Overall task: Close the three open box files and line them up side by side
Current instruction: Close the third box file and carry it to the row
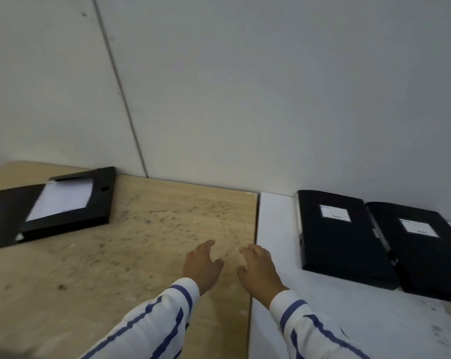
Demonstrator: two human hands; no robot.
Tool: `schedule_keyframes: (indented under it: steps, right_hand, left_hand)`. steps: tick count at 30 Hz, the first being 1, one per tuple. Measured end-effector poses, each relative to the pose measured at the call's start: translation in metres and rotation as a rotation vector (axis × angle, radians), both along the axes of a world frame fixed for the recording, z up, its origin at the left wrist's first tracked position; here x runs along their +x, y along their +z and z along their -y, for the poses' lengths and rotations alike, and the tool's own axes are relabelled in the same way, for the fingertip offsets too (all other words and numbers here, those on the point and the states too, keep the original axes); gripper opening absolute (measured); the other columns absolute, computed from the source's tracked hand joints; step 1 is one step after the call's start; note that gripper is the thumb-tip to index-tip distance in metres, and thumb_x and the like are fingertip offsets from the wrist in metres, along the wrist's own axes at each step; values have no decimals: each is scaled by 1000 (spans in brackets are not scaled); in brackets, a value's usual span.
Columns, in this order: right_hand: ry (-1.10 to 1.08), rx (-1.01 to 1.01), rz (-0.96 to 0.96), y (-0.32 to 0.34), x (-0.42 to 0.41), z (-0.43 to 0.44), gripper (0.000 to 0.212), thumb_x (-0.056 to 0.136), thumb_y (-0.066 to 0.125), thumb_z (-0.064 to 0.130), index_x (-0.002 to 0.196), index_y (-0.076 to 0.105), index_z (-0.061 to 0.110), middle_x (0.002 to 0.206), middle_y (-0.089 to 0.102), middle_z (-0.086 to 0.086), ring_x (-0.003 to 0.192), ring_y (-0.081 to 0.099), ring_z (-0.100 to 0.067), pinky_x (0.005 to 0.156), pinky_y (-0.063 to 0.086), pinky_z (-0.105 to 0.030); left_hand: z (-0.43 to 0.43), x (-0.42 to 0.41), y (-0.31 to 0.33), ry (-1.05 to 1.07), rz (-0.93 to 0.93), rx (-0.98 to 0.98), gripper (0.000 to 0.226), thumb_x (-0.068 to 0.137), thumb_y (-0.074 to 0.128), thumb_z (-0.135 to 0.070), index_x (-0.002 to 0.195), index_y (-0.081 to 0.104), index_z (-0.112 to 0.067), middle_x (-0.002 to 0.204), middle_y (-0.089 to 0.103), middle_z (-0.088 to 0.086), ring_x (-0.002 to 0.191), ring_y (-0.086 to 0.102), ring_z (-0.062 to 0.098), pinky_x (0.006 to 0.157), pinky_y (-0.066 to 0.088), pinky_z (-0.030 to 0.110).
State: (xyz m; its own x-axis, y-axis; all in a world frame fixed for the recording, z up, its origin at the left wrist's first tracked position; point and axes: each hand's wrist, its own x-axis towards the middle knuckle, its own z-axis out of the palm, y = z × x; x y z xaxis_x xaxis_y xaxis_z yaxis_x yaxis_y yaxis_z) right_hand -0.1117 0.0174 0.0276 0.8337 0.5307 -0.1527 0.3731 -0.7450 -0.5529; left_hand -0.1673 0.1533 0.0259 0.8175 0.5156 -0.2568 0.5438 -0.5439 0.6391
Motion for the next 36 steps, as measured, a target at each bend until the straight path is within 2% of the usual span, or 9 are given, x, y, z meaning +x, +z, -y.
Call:
schedule_keyframes:
  steps: [4, 12, 16, 21, 27, 31, 36]
  right_hand:
    - [62, 46, 20, 8, -60, -63, 50, 91, 46, 23, 139, 39, 16, 151, 30, -7, 140, 20, -25, 117, 23, -38]
    - [206, 78, 34, 25, -141, -176, 49, 91, 46, 22, 140, 38, 16, 151, 29, -7, 140, 20, -24, 115, 23, -38]
    - [281, 85, 49, 28, -158, -227, 50, 91, 46, 22, 139, 38, 15, 150, 30, -7, 139, 21, -24, 115, 23, -37]
    - [357, 100, 34, 20, -165, -295, 50, 90, 46, 20, 139, 38, 15, 149, 30, -6, 138, 22, -23, 115, 24, -37]
    - [414, 143, 5, 1, -157, -390, 49, 91, 46, 18, 139, 38, 19, 147, 33, -2, 137, 25, -19, 114, 27, -34]
    - [465, 76, -30, -12, -144, -449, 49, 91, 46, 19, 139, 36, 21, 148, 33, -1, 137, 27, -19, 113, 28, -33]
    - [553, -2, -21, -21, -129, -509, 52, 90, 45, 16, 141, 35, 18, 149, 32, -4, 139, 24, -22, 114, 26, -33]
  left_hand:
    - [-56, -66, 9, 44, 28, 51, 58, 92, 52, -36, 146, 34, -23, 153, 36, 0, 140, 32, 29, 114, 31, 44]
    - [-161, -170, 21, 193, 45, 51, 57, 91, 54, -35, 144, 37, -23, 151, 40, 1, 139, 34, 30, 114, 32, 45]
    - [-206, -198, 21, 275, 67, 15, 56, 89, 55, -35, 142, 40, -23, 148, 43, 2, 129, 44, 32, 109, 38, 46]
    - [-262, -217, 8, 396, 88, -36, 56, 89, 56, -32, 142, 40, -23, 148, 44, 4, 136, 38, 31, 110, 36, 47]
    - [-352, -215, -9, 521, 72, -76, 56, 89, 58, -32, 142, 41, -22, 147, 45, 6, 134, 42, 33, 109, 39, 48]
    - [-414, -208, -18, 609, 55, -118, 56, 89, 57, -32, 141, 40, -22, 145, 46, 7, 126, 49, 35, 104, 45, 50]
    - [-474, -212, -32, 709, 14, -143, 55, 91, 56, -31, 142, 40, -19, 148, 44, 9, 132, 43, 36, 110, 39, 50]
